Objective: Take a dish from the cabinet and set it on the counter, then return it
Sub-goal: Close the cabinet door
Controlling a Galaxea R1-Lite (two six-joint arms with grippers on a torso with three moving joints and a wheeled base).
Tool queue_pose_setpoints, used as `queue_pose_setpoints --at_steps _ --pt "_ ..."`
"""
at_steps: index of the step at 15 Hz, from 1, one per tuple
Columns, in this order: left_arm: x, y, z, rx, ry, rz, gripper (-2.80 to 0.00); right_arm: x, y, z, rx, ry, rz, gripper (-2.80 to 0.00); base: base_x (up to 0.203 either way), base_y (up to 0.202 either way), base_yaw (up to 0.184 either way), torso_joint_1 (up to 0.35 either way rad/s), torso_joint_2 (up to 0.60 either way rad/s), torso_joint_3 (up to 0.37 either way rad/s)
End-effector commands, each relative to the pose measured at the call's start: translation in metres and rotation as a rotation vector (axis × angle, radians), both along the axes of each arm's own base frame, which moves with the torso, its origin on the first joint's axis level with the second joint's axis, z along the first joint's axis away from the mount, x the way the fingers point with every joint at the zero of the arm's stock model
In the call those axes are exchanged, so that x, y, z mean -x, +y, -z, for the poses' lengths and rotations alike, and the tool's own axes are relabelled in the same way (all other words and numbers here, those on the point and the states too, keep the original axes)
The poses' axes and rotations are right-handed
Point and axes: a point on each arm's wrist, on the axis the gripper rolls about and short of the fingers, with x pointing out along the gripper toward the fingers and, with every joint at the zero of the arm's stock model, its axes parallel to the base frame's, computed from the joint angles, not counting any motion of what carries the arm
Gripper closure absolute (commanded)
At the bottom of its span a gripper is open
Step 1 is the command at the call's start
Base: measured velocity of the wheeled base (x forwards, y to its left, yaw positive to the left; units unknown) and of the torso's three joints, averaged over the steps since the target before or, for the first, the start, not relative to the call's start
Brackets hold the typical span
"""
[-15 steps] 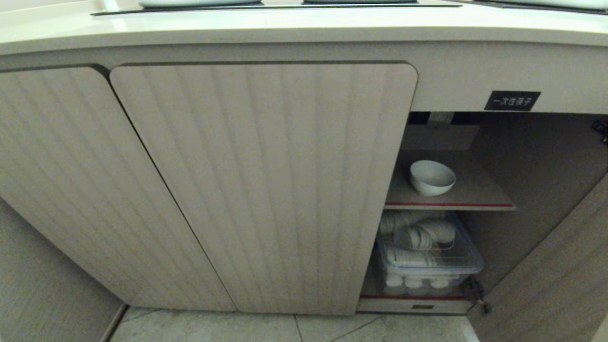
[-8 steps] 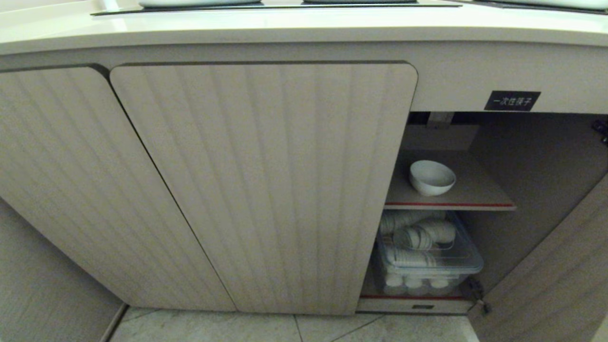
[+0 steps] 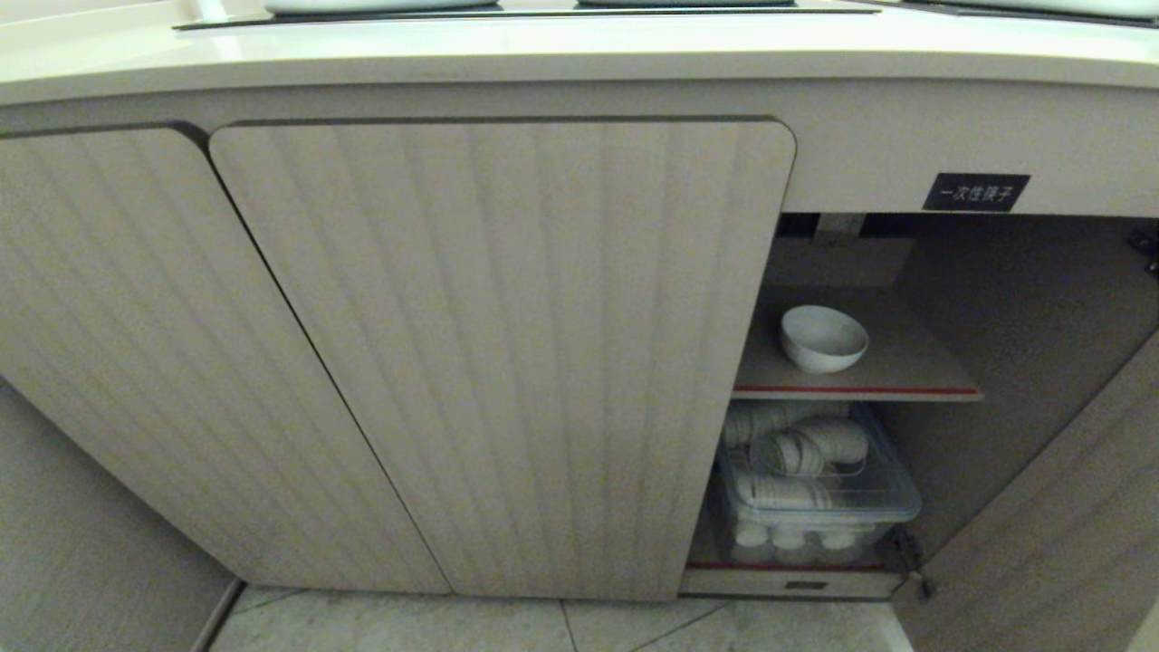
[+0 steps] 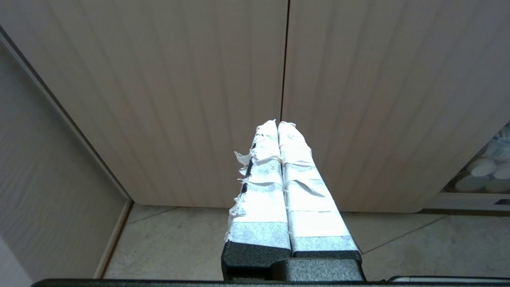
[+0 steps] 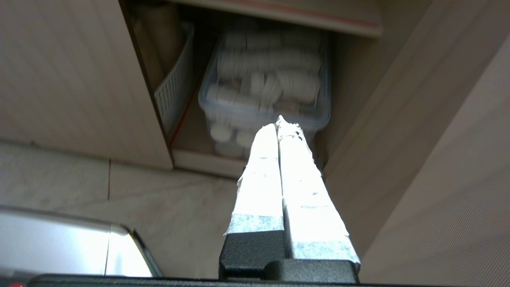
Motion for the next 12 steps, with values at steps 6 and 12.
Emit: queue_pose_setpoints --at_steps 6,12 --pt "0.0001 0.0 -0.0003 0.001 -0.002 0.0 0.0 0.0076 0.0001 0.0019 -0.001 -0.1 0.003 0.0 0.0 0.0 0.0 0.0 0.0 0.0" --pt "0.0 0.0 0.0001 0.001 0.0 0.0 0.0 0.0076 0.0 0.0023 -0.029 -0.094 0.006 0.0 0.0 0.0 0.0 0.0 0.0 0.0"
